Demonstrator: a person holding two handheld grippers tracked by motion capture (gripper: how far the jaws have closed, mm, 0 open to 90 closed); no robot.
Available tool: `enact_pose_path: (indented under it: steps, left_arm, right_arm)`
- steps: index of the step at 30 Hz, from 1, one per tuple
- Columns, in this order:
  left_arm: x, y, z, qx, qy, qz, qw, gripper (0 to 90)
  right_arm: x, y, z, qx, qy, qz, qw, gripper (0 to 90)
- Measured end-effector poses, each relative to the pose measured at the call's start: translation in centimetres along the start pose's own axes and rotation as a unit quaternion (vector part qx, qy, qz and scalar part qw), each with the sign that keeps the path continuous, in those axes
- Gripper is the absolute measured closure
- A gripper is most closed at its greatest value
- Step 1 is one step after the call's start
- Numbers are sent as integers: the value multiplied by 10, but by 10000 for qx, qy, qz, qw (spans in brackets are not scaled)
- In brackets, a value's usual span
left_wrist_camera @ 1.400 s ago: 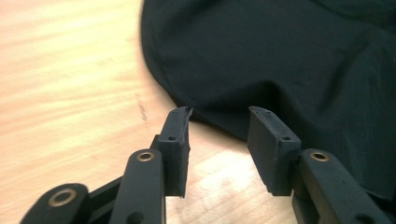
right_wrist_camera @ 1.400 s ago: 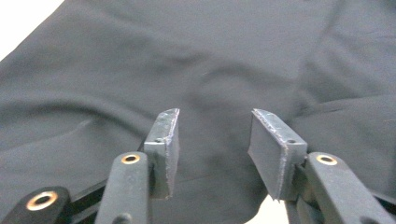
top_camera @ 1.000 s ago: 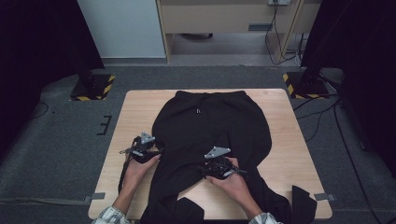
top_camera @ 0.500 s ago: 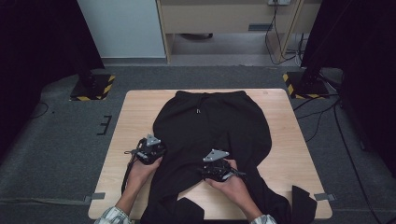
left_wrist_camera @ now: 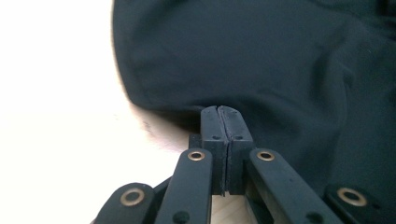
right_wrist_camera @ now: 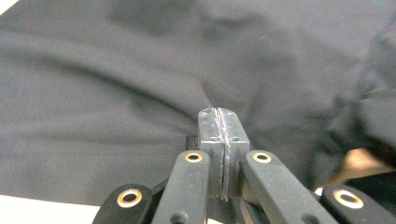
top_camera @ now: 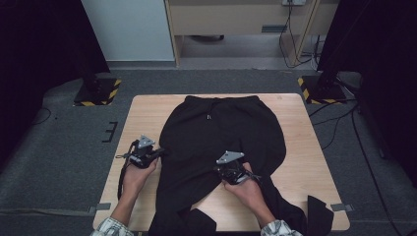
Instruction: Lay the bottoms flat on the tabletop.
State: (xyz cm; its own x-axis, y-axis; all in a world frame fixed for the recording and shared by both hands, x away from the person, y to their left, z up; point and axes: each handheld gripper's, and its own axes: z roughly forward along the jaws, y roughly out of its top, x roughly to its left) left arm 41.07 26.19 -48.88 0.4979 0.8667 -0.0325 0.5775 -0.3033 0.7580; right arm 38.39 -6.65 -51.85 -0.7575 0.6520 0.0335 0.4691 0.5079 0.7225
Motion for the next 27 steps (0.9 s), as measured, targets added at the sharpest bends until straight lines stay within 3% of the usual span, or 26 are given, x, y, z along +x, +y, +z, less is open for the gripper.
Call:
enact_pose_path:
  steps: [6,11,15,18,20,22,24,25,27]
  left_arm:
    - [11,7,-18,-164,171,-18,9997,891]
    - [14,7,-19,-123,115,-52,9998,891]
    - [13,2,-11,-156,-376,-343,9986,888]
    - [10,3,-10,-51,-161,-178,9997,887]
    - [11,2,-9,-40,-15,-167,9999,868]
    - [13,-2,-6,-82,107,-168,9998,765]
    - [14,-4,-6,-161,247,-221,9993,636]
    - [15,-5,-8,-199,234,-279,9991,563]
    - [13,-9,-12,-234,214,-359,9989,500]
  right_arm:
    - [-20,11,-15,-150,-183,149,9996,900]
    - [-30,12,-16,-98,-318,211,9992,900]
    - [-23,9,-6,165,-277,63,9995,900]
    - [-21,5,1,322,-345,-65,9989,898]
    - [-24,3,2,316,-437,19,9985,889]
    - [-24,3,0,232,-469,137,9985,822]
    - [-20,5,-6,75,-420,188,9989,697]
    - [-17,5,-10,18,-350,190,9992,619]
    - [-8,5,-17,-78,-356,136,9992,522]
